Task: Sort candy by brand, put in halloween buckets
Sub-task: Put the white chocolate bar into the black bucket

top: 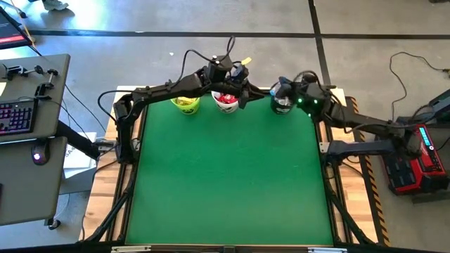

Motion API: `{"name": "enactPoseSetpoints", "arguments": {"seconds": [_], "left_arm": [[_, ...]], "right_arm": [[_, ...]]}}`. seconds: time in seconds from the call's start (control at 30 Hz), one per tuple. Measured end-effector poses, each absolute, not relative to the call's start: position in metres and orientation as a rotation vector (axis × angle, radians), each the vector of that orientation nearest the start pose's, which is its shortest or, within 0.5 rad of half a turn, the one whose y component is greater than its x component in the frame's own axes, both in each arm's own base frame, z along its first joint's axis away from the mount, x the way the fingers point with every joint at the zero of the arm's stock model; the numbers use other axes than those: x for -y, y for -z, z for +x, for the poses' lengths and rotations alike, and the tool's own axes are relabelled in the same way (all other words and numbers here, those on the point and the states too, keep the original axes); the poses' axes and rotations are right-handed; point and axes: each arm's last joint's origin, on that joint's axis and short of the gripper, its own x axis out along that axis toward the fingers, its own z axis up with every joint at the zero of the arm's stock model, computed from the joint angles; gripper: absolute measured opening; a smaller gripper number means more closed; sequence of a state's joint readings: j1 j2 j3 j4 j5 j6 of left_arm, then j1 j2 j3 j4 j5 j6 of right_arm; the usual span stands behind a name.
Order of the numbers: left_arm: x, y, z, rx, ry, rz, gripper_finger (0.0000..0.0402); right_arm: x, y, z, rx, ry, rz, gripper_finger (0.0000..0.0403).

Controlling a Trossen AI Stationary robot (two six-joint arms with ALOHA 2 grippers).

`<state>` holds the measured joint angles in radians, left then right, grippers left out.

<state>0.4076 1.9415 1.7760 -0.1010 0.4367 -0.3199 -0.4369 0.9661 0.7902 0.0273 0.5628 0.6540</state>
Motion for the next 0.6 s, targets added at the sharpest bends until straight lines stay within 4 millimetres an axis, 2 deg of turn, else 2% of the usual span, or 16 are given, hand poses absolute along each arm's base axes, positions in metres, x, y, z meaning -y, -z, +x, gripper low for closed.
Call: {"name": "enactPoseSetpoints", "arguments": {"seconds": [0.23, 0.6], "left_arm": [[-0.171, -0.344, 0.425, -0.244, -0.015, -0.417, 0.0153], [-0.173, -0.347, 0.426, -0.198, -0.07, -0.403, 0.0109]], "right_arm": [[0.142, -0.299, 0.167, -0.069, 1.206, 0.515, 0.0005], [0.197, -0.246, 0.164, -0.345, 1.337, 0.556, 0.0003]]}}
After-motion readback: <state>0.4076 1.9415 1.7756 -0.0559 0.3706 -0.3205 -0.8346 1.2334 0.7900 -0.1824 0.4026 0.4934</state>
